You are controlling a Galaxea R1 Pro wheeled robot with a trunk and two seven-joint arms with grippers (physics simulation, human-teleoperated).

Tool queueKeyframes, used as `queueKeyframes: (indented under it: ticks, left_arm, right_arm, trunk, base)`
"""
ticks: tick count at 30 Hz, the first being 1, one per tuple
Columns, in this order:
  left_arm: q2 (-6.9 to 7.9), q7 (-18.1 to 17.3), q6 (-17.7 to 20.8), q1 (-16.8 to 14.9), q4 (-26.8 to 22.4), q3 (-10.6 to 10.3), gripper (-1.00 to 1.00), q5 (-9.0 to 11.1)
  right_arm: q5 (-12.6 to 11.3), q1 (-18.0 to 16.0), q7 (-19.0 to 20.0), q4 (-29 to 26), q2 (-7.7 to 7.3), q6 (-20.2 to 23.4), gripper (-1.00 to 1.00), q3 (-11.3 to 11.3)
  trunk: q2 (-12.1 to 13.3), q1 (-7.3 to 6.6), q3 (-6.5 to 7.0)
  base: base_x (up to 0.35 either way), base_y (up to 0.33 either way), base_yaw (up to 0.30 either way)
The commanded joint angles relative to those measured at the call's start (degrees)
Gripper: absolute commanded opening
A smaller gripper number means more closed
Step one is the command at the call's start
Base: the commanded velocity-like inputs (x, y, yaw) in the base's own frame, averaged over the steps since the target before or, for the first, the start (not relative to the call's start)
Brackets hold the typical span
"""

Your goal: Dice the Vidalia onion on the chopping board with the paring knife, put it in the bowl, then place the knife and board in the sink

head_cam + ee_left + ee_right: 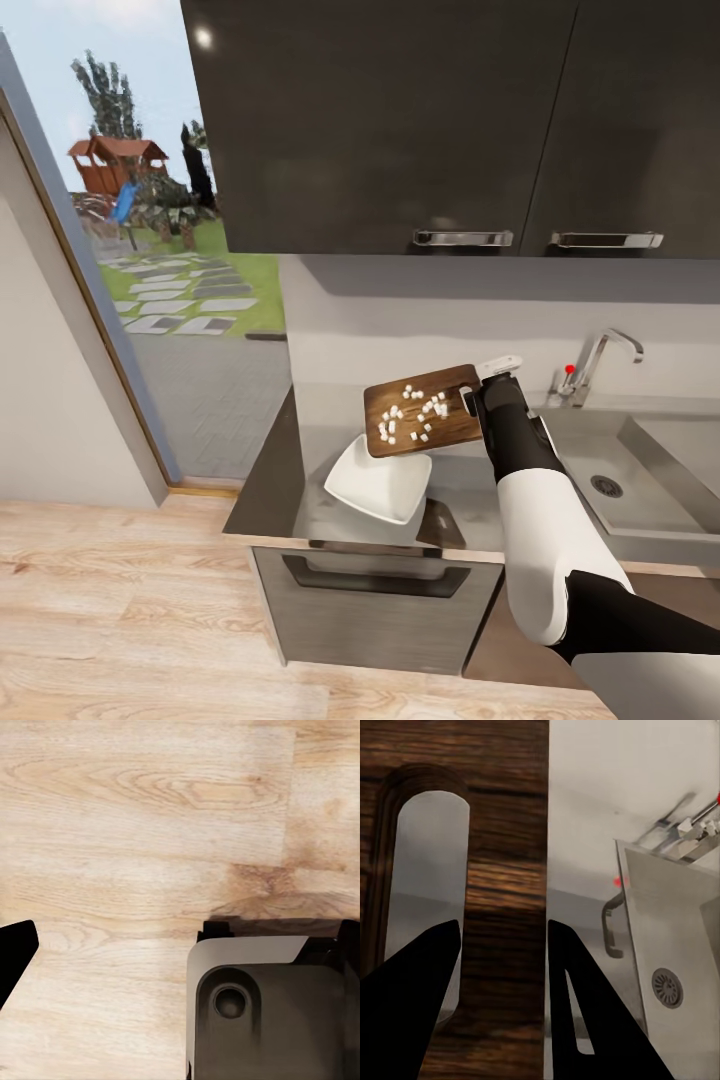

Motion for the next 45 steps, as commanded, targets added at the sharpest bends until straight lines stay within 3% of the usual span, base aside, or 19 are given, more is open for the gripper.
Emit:
queueKeyframes:
  ticks: [1,13,21,45]
  left_arm:
    - [-0.02,0.09,-0.43,-0.11,0.25,-0.48,1.00,0.36]
    - [-0.02,0.09,-0.42,-0.11,0.25,-0.48,1.00,0.36]
    - [-0.02,0.09,-0.42,-0.11,0.25,-0.48,1.00,0.36]
    - [-0.02,0.07,-0.42,-0.11,0.25,-0.48,1.00,0.36]
  right_arm:
    - [0.59,-0.07,0.57,-0.07,0.07,0.07,-1.00,-0.20]
    - [0.76,-0.06,0.57,0.11,0.07,-0.84,-1.00,-0.29]
    - [2.78,-0.07,0.40,1.63,0.07,-2.79,-1.00,-0.29]
    - [4.44,-0.07,0.15,1.95,0.07,-2.83,-1.00,-0.21]
  trunk:
    - [-0.13,0.04,-0.13]
    - [-0.13,0.04,-0.13]
    - [-0.13,0.04,-0.13]
    - [-0.13,0.04,-0.13]
  base:
    - [0.000,0.009,0.000]
    - [0.000,0.001,0.000]
    - [0.000,0.000,0.000]
    - [0.000,0.000,0.000]
